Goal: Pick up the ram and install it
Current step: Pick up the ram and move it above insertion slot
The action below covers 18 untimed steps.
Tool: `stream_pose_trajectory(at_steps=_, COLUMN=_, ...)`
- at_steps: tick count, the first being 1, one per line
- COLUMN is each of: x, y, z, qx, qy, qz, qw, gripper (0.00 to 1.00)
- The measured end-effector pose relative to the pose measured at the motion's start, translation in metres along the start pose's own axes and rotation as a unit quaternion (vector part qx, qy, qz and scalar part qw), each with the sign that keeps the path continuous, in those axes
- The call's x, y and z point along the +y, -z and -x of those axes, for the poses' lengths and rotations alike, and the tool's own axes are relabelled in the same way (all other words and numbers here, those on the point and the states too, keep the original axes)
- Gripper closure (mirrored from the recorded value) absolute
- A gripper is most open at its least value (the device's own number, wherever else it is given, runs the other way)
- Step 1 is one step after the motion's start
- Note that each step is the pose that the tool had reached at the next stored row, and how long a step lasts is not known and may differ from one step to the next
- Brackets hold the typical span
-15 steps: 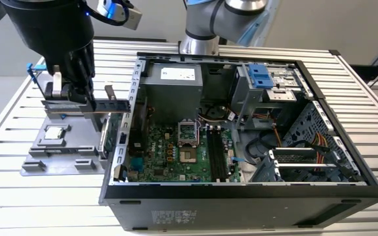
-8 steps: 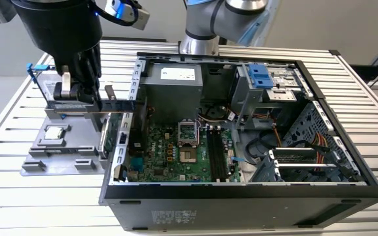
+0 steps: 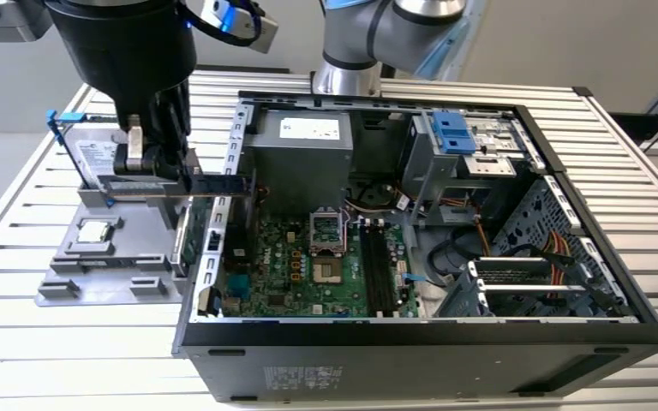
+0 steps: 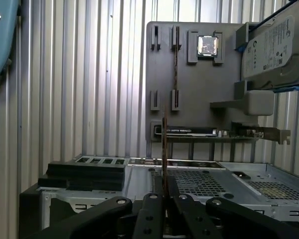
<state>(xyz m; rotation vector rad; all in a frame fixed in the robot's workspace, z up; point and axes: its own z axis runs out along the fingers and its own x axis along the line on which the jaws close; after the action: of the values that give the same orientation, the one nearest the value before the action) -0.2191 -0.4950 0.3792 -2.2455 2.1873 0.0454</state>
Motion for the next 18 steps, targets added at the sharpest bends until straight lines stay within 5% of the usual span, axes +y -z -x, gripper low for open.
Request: stream_pose_trajectory(at_steps=18, x=-0.0264, y=0.0004, z=-0.0007, qx=0.0, qy=0.0, qz=0.0, qw=1.0, gripper=1.0)
